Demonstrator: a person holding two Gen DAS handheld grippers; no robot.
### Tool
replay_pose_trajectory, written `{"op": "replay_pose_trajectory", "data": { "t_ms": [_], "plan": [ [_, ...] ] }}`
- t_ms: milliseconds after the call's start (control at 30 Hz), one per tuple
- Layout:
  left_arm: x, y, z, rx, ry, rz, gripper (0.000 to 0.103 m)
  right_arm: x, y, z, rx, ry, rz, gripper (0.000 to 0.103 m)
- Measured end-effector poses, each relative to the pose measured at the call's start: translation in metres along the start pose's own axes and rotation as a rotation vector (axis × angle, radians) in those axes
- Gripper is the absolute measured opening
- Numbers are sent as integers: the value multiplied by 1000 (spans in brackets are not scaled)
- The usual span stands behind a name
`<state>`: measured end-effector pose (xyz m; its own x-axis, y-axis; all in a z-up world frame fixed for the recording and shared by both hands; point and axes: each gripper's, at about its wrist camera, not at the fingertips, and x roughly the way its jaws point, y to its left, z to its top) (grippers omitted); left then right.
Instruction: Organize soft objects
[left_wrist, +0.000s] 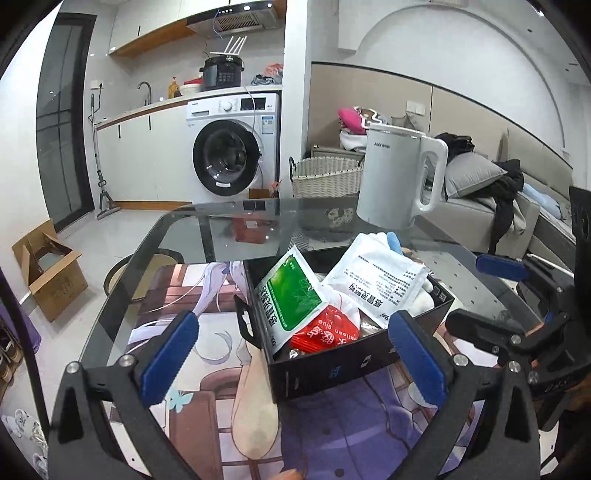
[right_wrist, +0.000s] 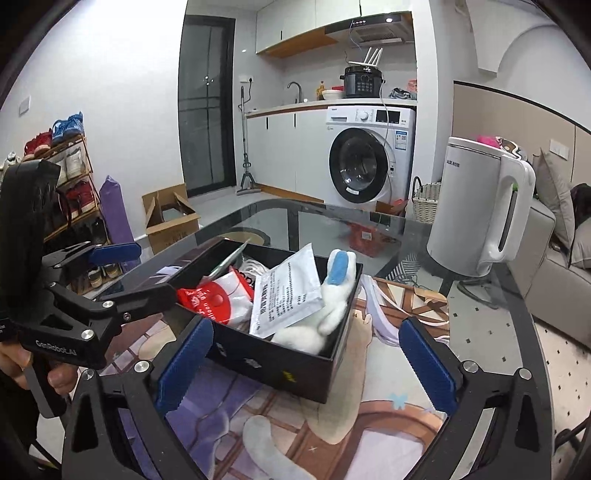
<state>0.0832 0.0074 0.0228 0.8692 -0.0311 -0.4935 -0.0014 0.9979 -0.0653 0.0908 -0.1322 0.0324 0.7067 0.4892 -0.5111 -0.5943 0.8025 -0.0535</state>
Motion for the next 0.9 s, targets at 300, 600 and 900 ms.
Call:
{"op": "replay_pose_trajectory", "data": {
  "t_ms": [300, 600, 900],
  "plan": [
    [5, -7, -12, -4, -13, 33, 103, -6, 2, -8, 4, -36, -4, 102],
    [10, -7, -18, -15, -47, 36, 103, -4, 9, -14, -23, -61, -17, 102],
    [7, -7, -27, -20, -60, 45, 103, 2, 10, -16, -29, -54, -16, 102]
  ]
}}
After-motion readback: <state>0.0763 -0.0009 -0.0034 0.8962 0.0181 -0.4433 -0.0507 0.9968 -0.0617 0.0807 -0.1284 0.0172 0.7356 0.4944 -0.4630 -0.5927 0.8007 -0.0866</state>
